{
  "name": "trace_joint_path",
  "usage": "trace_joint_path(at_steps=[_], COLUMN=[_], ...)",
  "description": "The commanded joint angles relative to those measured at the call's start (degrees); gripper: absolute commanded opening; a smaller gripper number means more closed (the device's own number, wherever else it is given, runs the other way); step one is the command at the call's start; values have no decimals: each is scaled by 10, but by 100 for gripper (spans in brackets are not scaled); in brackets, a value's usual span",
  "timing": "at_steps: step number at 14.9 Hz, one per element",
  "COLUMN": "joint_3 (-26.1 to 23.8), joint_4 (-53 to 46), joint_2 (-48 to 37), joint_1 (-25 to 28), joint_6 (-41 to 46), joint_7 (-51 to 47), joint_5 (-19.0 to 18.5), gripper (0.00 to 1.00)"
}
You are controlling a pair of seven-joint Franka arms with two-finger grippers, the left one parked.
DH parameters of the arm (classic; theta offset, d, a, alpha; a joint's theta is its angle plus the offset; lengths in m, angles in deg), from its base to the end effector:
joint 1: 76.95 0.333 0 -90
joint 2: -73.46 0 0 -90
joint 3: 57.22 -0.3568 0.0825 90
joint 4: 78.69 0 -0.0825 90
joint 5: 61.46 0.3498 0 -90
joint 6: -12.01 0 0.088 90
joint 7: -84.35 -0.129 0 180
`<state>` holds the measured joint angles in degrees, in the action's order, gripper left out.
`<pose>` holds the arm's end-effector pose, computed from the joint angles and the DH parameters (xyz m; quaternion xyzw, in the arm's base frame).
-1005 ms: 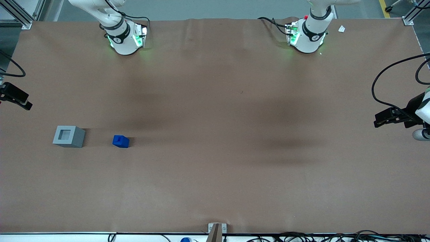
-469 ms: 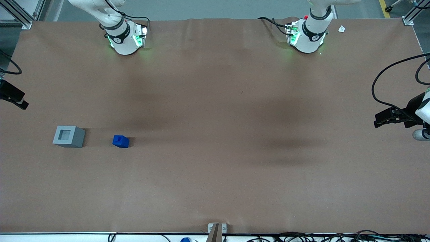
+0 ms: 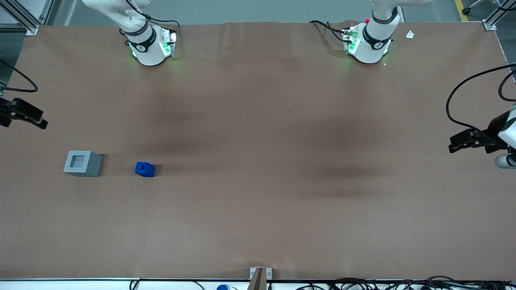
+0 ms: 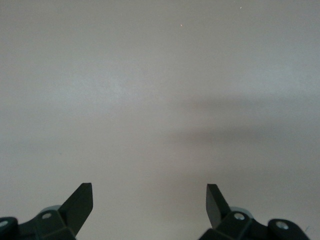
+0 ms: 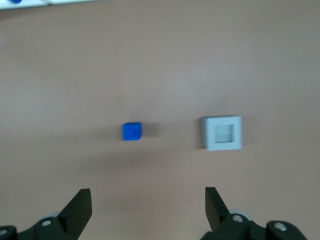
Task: Insert blue part into gray base with right arm
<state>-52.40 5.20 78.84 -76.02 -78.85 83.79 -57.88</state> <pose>0.5552 -0.0271 0.6413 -0.9988 0.0386 -0.0148 0.0269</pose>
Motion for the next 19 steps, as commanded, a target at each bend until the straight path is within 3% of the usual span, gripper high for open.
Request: trace_joint_path(at_steps=[1, 6, 19], joint_3=[1, 1, 2], joint_4=[31, 35, 167], joint_2=[4, 53, 119], joint_1=[8, 26, 72], joint_6=[-5, -26, -244], joint_7=[-6, -9, -43], joint_5=[27, 27, 22], gripper=[100, 100, 100])
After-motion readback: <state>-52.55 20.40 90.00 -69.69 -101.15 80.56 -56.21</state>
